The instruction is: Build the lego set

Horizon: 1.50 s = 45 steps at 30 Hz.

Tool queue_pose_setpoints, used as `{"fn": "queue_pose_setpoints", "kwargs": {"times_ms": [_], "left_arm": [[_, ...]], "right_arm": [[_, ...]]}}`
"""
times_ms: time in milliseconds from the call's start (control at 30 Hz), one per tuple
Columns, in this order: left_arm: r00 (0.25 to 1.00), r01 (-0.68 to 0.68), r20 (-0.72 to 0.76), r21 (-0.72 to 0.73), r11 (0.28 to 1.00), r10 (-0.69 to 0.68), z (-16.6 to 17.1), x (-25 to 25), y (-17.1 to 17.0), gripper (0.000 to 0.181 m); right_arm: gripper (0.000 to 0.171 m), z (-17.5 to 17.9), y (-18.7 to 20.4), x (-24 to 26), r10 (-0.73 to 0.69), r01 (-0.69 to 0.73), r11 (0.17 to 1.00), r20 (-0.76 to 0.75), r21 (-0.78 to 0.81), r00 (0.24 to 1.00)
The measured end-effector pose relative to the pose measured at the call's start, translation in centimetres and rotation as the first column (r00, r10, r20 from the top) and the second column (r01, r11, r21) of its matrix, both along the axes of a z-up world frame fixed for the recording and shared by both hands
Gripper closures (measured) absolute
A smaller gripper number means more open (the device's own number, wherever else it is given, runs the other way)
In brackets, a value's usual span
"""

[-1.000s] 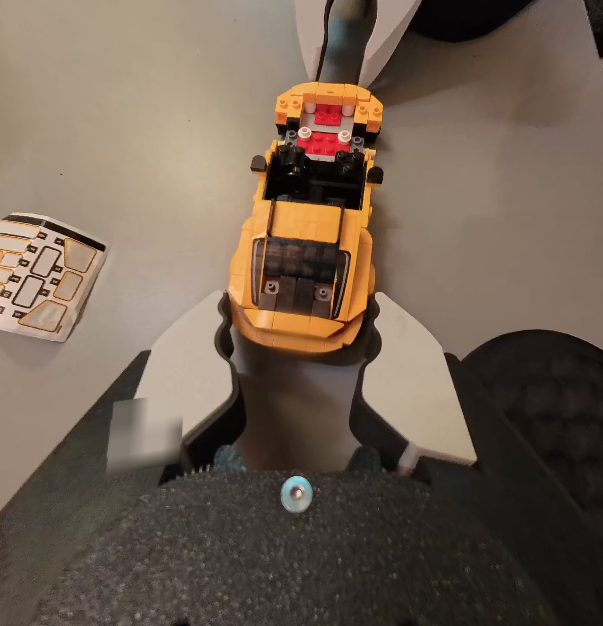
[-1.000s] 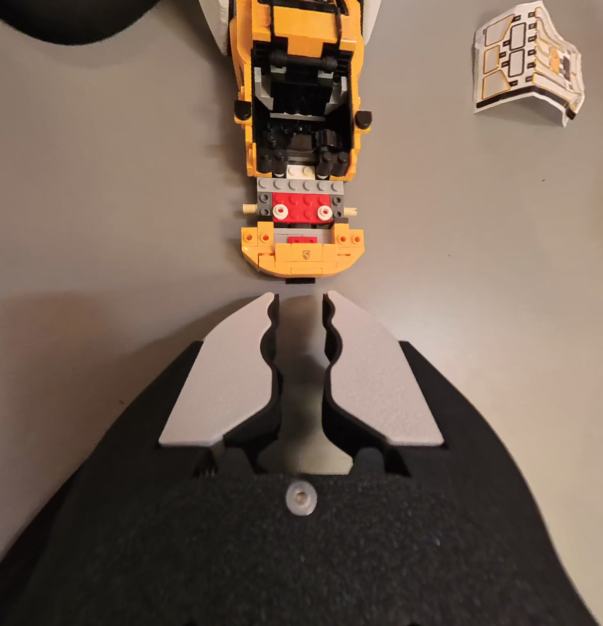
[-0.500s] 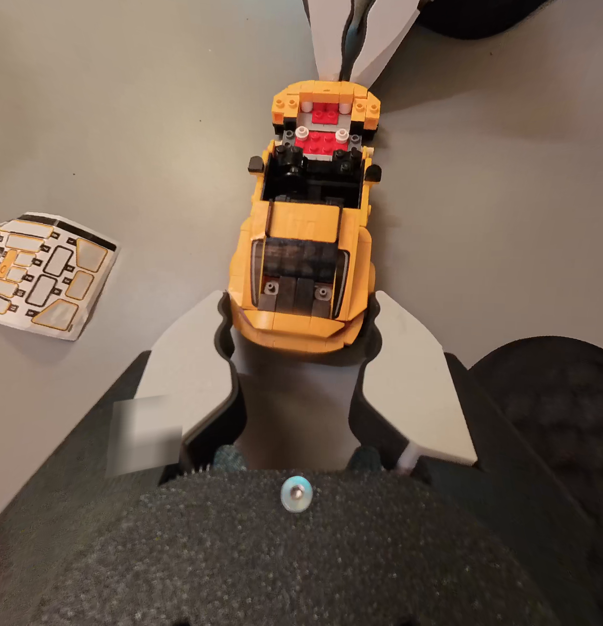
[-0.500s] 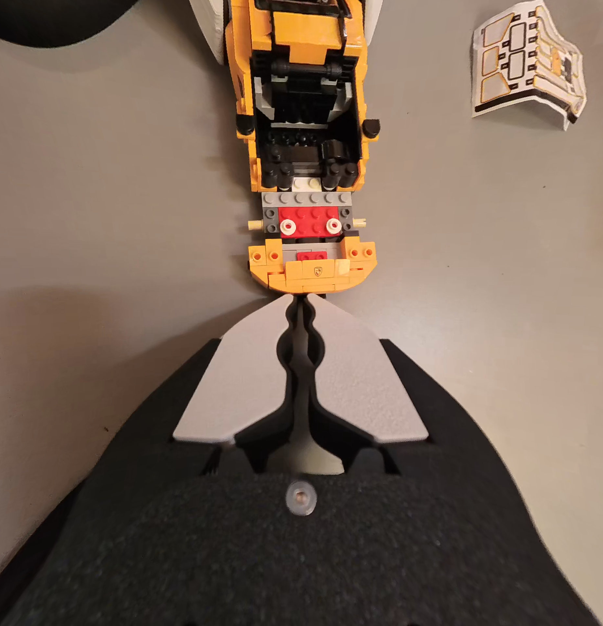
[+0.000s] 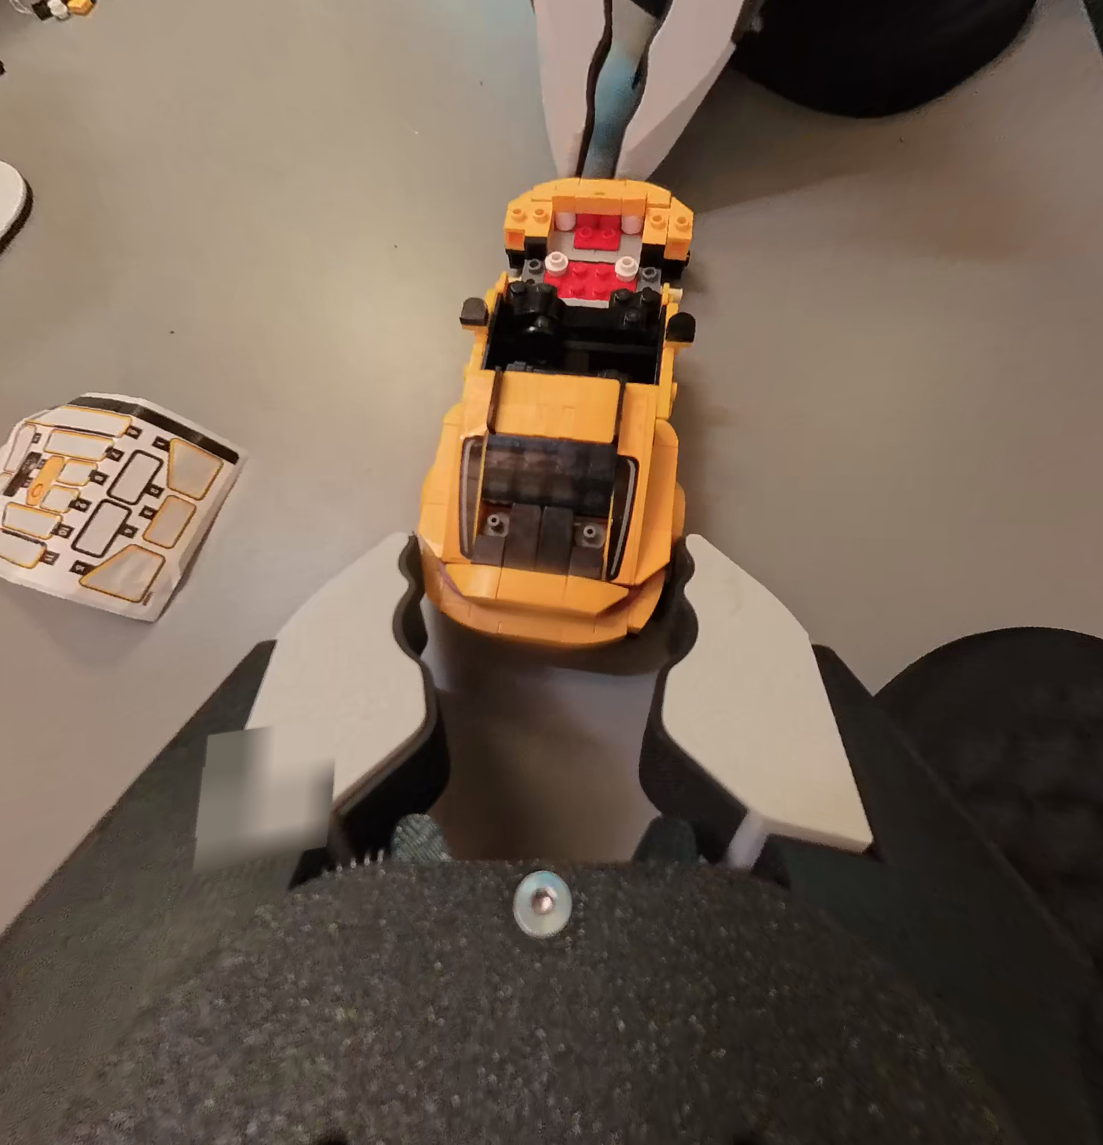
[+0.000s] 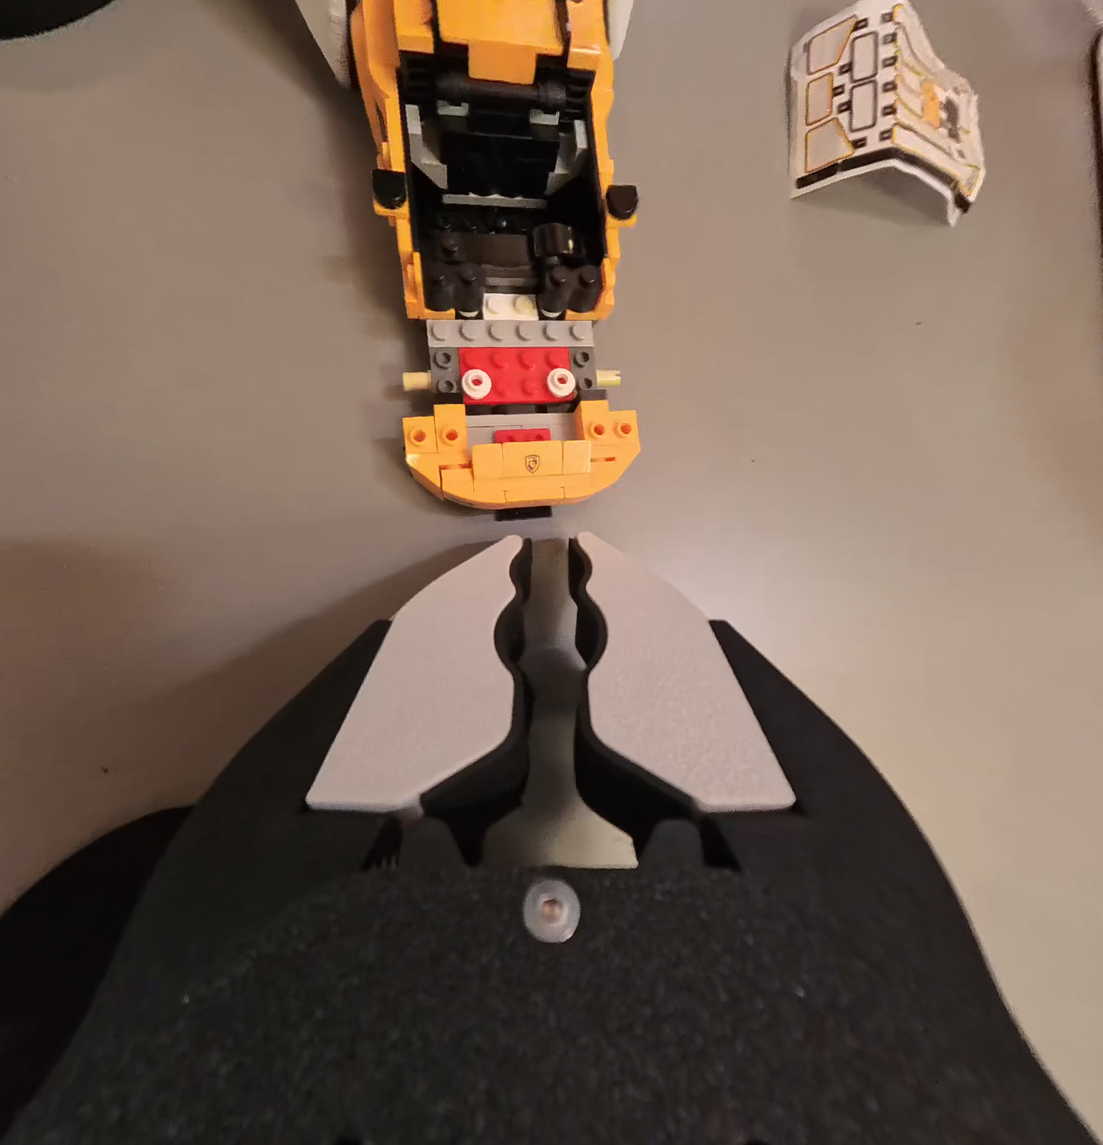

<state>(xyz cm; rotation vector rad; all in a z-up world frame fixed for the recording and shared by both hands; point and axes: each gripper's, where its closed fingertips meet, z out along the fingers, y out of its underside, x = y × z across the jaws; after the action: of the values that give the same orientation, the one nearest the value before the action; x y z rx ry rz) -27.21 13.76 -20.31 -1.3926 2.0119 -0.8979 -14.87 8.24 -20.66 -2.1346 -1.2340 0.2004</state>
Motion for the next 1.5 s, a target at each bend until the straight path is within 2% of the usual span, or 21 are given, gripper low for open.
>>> {"fn": "queue_pose_setpoints", "kwargs": {"times_ms": [100,200,600,733,967,1133,1367,1500], "left_arm": [[1.000,0.001,0.006,0.001,1.000,-0.001,0.0,0.0,0.0,0.105],[1.000,-0.001,0.006,0.001,1.000,0.001,0.0,0.1,0.1,0.105],[1.000,0.006,0.014,-0.006,1.000,-0.006,0.0,0.3,0.2,0.105],[1.000,-0.006,0.021,0.004,1.000,0.006,0.1,0.4,0.4,0.105],[0.998,-0.056,0.012,0.023,0.998,0.056,-0.1,0.5,1.0,0.104],[0.990,-0.140,-0.020,0.060,0.988,0.142,-0.3,0.4,2.2,0.091],[0.960,-0.258,-0.080,0.111,0.960,0.267,-0.2,-2.0,3.1,0.111],[0.953,-0.274,-0.087,0.158,0.949,0.290,-0.2,-1.3,4.4,0.136]], "right_arm": [[0.161,-0.1,0.1,-0.3,0.046,-0.047,0.999,-0.012,-0.024,0.999],[0.171,-0.2,0.0,-1.0,0.085,-0.087,0.995,-0.040,-0.051,0.996],[0.171,-0.1,0.1,-0.9,0.145,-0.146,0.989,-0.034,-0.023,0.989],[0.160,0.5,0.2,1.7,0.125,-0.125,0.992,-0.045,-0.004,0.991],[0.147,4.0,1.8,5.4,0.022,0.026,0.990,-0.341,0.137,0.940],[0.141,3.9,1.7,5.4,0.026,0.031,0.985,-0.320,0.170,0.947],[0.142,3.1,2.3,5.8,-0.027,0.072,0.985,-0.272,0.157,0.962],[0.143,2.6,2.7,6.0,-0.043,0.086,0.983,-0.253,0.164,0.967]]}}
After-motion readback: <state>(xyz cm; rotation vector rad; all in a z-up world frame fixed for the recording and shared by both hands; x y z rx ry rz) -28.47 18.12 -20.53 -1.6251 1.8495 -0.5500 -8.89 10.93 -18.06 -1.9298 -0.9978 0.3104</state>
